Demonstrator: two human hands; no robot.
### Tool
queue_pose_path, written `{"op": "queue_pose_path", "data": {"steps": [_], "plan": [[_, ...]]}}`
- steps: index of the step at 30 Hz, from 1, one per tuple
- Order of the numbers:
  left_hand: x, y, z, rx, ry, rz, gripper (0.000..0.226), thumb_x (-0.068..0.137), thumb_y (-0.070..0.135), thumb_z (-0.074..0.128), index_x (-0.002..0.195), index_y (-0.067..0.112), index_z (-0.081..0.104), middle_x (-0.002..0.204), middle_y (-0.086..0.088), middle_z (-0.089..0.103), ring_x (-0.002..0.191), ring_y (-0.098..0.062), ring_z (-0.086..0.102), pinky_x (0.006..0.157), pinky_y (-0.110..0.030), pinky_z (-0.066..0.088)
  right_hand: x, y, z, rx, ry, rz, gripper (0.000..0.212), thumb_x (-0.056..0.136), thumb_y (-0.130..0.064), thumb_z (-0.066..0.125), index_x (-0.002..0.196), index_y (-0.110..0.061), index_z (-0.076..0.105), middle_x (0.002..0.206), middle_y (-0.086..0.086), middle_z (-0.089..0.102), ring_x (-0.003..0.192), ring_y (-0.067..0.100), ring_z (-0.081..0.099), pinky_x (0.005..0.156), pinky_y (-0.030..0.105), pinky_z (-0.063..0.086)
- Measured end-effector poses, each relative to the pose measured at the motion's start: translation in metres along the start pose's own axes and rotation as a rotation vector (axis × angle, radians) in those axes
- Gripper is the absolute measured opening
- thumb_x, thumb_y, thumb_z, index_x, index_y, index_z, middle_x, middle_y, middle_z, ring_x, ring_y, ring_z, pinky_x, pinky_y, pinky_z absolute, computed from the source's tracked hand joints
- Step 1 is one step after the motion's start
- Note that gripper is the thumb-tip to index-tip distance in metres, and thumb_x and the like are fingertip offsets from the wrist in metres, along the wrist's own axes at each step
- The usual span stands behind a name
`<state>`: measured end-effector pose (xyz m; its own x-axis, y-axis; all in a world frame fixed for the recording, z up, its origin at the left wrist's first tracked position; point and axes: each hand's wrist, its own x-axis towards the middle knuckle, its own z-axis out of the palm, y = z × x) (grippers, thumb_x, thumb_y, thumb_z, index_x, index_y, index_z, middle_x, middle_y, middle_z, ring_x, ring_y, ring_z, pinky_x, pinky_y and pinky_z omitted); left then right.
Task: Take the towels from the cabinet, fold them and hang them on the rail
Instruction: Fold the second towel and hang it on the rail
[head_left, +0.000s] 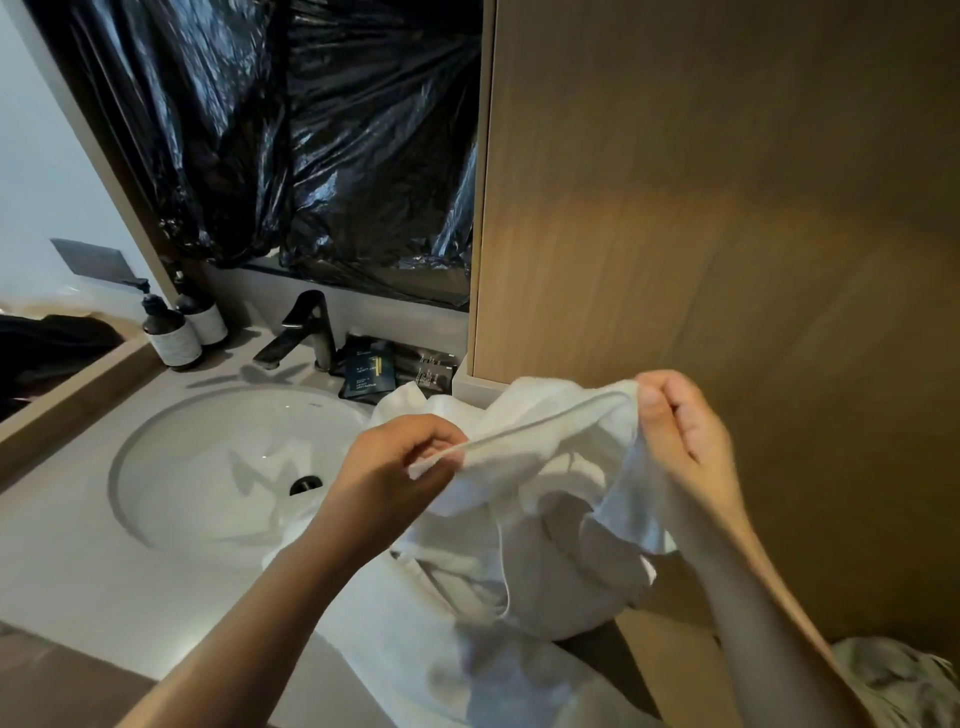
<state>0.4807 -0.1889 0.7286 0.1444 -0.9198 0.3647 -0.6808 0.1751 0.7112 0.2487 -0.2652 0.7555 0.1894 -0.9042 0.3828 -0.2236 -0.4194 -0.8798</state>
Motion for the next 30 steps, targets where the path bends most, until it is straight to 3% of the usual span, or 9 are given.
{"op": "queue_pose_path", "data": {"steps": [5, 8, 11, 14, 17, 20, 24, 27, 30], "plan": [[0.008, -0.002, -0.001, -0.074, 0.032, -0.098, 0.014, 0.09, 0.019, 0.064, 0.08, 0.027, 0.069, 0.081, 0.017, 0.065, 0.077, -0.005, 0.06, 0.065, -0.019, 0.047, 0.02, -0.007, -0.009, -0.104, -0.038, -0.08, 0.019, 0.102, -0.024, 0.043, 0.088, -0.024, 0.056, 0.076, -0.016, 0.057, 0.067, 0.0, 0.051, 0.059, 0.014, 0.039], [0.018, 0.006, -0.014, -0.037, 0.099, -0.039, 0.015, 0.095, 0.021, 0.058, 0.085, 0.026, 0.067, 0.082, 0.016, 0.065, 0.077, -0.008, 0.061, 0.065, -0.029, 0.052, 0.026, -0.005, -0.016, -0.172, -0.087, -0.065, 0.01, 0.093, -0.029, 0.062, 0.085, -0.025, 0.059, 0.076, -0.02, 0.061, 0.068, -0.003, 0.054, 0.06, 0.011, 0.039], [0.032, 0.021, -0.031, -0.036, 0.143, 0.067, 0.011, 0.092, 0.027, 0.06, 0.086, 0.023, 0.069, 0.081, 0.014, 0.066, 0.076, -0.009, 0.062, 0.063, -0.022, 0.049, 0.03, -0.004, -0.021, -0.164, -0.09, -0.076, 0.009, 0.083, -0.026, 0.075, 0.079, -0.027, 0.067, 0.079, -0.017, 0.068, 0.071, -0.002, 0.059, 0.063, 0.011, 0.042], [0.048, 0.027, -0.041, 0.014, 0.1, 0.1, 0.009, 0.086, 0.031, 0.071, 0.081, 0.024, 0.071, 0.076, 0.013, 0.068, 0.076, -0.006, 0.062, 0.063, -0.012, 0.044, 0.04, -0.009, -0.029, -0.143, 0.06, -0.106, 0.011, 0.082, -0.029, 0.072, 0.071, -0.028, 0.068, 0.073, -0.019, 0.067, 0.068, -0.005, 0.059, 0.061, 0.007, 0.041], [0.05, 0.009, -0.041, 0.057, 0.004, 0.004, 0.005, 0.086, 0.027, 0.071, 0.082, 0.024, 0.073, 0.08, 0.014, 0.067, 0.08, -0.001, 0.059, 0.069, -0.016, 0.046, 0.049, -0.009, -0.036, -0.117, 0.149, -0.09, 0.015, 0.09, -0.027, 0.068, 0.075, -0.026, 0.067, 0.074, -0.014, 0.067, 0.07, -0.003, 0.059, 0.059, 0.007, 0.043], [0.045, -0.018, -0.033, 0.034, 0.024, -0.118, 0.006, 0.087, 0.024, 0.069, 0.085, 0.022, 0.074, 0.082, 0.009, 0.068, 0.078, -0.002, 0.06, 0.073, -0.027, 0.051, 0.051, -0.003, -0.037, -0.112, 0.198, -0.072, 0.018, 0.092, -0.024, 0.064, 0.076, -0.018, 0.066, 0.072, -0.004, 0.065, 0.066, 0.001, 0.056, 0.056, 0.01, 0.041], [0.048, -0.04, -0.021, 0.189, 0.065, -0.231, 0.012, 0.091, 0.025, 0.064, 0.079, 0.026, 0.068, 0.069, 0.008, 0.064, 0.065, -0.006, 0.058, 0.055, -0.024, 0.044, 0.051, 0.001, -0.034, -0.117, 0.278, -0.043, 0.025, 0.094, -0.022, 0.062, 0.069, -0.018, 0.062, 0.066, -0.003, 0.06, 0.06, 0.0, 0.051, 0.052, 0.011, 0.036], [0.047, -0.056, -0.024, 0.272, 0.073, -0.35, 0.016, 0.092, 0.021, 0.062, 0.077, 0.024, 0.063, 0.069, 0.004, 0.061, 0.068, -0.015, 0.058, 0.058, -0.026, 0.043, 0.055, 0.003, -0.042, -0.113, 0.374, -0.042, 0.026, 0.095, -0.024, 0.06, 0.069, -0.019, 0.061, 0.067, -0.005, 0.06, 0.06, -0.003, 0.051, 0.051, 0.008, 0.036], [0.045, -0.056, -0.028, 0.25, 0.087, -0.394, 0.026, 0.094, 0.027, 0.061, 0.068, 0.021, 0.058, 0.06, 0.005, 0.056, 0.06, -0.018, 0.055, 0.056, -0.024, 0.04, 0.057, 0.009, -0.044, -0.184, 0.343, -0.025, 0.026, 0.095, -0.026, 0.059, 0.069, -0.019, 0.059, 0.068, -0.004, 0.06, 0.06, 0.0, 0.051, 0.052, 0.011, 0.036]]}}
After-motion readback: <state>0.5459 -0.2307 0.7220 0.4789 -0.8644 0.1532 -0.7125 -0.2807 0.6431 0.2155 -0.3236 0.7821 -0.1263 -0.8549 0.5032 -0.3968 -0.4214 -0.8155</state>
